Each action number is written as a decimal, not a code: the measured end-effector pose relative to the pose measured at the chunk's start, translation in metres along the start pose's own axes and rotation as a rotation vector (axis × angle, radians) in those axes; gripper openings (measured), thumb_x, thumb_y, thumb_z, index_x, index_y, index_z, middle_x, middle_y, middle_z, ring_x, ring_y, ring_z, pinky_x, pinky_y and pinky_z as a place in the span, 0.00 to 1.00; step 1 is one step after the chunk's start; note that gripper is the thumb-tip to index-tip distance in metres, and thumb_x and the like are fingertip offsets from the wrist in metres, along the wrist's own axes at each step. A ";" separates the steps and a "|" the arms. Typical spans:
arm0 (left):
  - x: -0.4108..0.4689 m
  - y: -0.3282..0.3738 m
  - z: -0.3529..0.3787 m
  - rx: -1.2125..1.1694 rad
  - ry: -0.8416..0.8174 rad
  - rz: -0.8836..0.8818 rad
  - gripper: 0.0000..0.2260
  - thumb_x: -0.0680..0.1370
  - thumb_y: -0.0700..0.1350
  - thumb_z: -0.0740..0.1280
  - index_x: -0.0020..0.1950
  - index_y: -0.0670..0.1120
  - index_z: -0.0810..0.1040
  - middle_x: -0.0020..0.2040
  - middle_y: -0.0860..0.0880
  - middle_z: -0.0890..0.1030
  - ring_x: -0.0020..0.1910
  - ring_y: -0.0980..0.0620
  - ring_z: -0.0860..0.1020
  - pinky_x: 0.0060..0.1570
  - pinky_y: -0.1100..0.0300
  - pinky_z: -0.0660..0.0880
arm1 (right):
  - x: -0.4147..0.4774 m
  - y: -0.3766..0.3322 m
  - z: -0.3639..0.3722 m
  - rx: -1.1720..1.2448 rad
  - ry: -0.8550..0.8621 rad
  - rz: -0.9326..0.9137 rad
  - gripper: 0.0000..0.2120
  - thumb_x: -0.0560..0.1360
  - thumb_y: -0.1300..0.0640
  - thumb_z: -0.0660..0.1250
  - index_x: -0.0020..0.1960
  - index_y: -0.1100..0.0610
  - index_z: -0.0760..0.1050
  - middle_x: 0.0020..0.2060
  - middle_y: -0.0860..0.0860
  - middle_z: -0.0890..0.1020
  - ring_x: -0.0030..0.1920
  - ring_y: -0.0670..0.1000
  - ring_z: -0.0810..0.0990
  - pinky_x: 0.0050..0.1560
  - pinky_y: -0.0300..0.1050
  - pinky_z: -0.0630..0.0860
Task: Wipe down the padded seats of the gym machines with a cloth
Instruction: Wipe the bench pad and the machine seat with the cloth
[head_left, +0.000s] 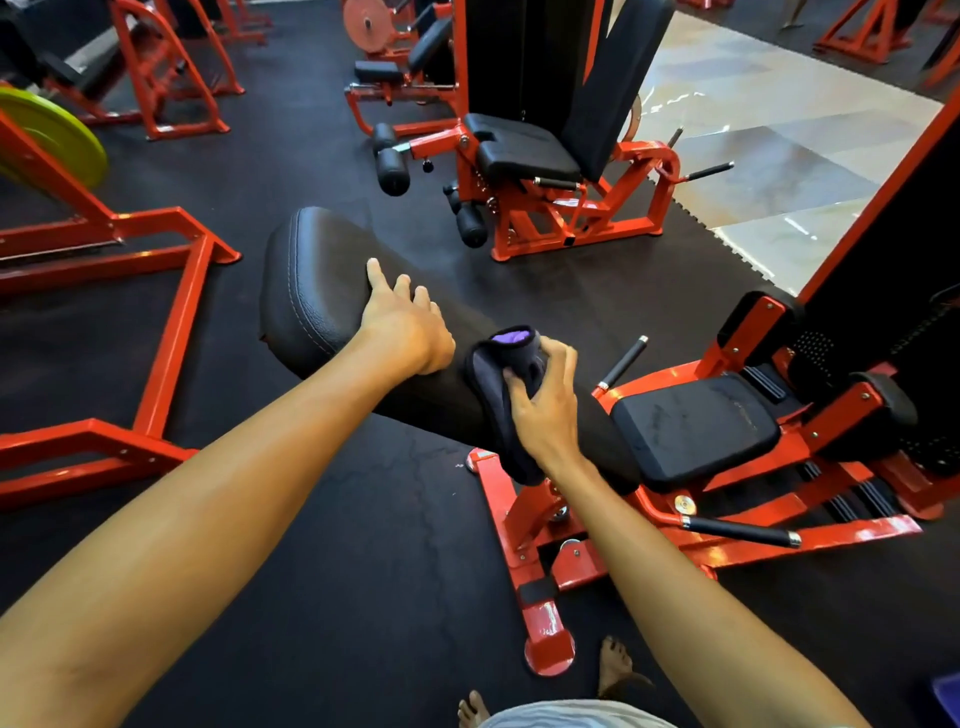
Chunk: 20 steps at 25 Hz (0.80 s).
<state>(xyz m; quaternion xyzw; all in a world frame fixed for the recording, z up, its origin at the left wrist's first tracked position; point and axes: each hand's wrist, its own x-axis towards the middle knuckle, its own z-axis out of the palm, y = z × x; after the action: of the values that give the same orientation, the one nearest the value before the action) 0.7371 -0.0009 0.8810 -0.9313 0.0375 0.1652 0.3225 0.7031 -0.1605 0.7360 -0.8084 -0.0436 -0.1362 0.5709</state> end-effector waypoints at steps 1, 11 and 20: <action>0.001 0.001 0.001 0.005 -0.003 -0.001 0.27 0.86 0.55 0.42 0.83 0.43 0.49 0.83 0.43 0.48 0.82 0.39 0.44 0.73 0.28 0.37 | 0.009 0.000 0.002 -0.067 -0.040 -0.012 0.15 0.79 0.50 0.68 0.63 0.46 0.68 0.61 0.50 0.73 0.59 0.51 0.75 0.61 0.54 0.72; 0.007 0.022 0.011 0.076 0.026 -0.100 0.28 0.85 0.56 0.40 0.83 0.43 0.46 0.83 0.43 0.45 0.82 0.38 0.43 0.72 0.26 0.38 | 0.109 0.052 0.022 -0.345 -0.537 0.238 0.29 0.79 0.28 0.53 0.75 0.43 0.63 0.70 0.55 0.69 0.70 0.66 0.69 0.71 0.64 0.63; 0.013 0.034 0.011 0.049 0.070 -0.169 0.29 0.85 0.57 0.41 0.83 0.44 0.48 0.83 0.43 0.47 0.82 0.39 0.44 0.73 0.27 0.40 | 0.086 0.010 0.031 -0.164 -0.417 -0.103 0.17 0.81 0.47 0.61 0.66 0.54 0.74 0.64 0.53 0.76 0.65 0.57 0.70 0.68 0.55 0.66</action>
<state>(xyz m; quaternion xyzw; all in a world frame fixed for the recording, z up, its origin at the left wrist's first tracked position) 0.7402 -0.0202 0.8486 -0.9281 -0.0260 0.1038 0.3565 0.7930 -0.1424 0.7410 -0.8596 -0.1907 0.0018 0.4741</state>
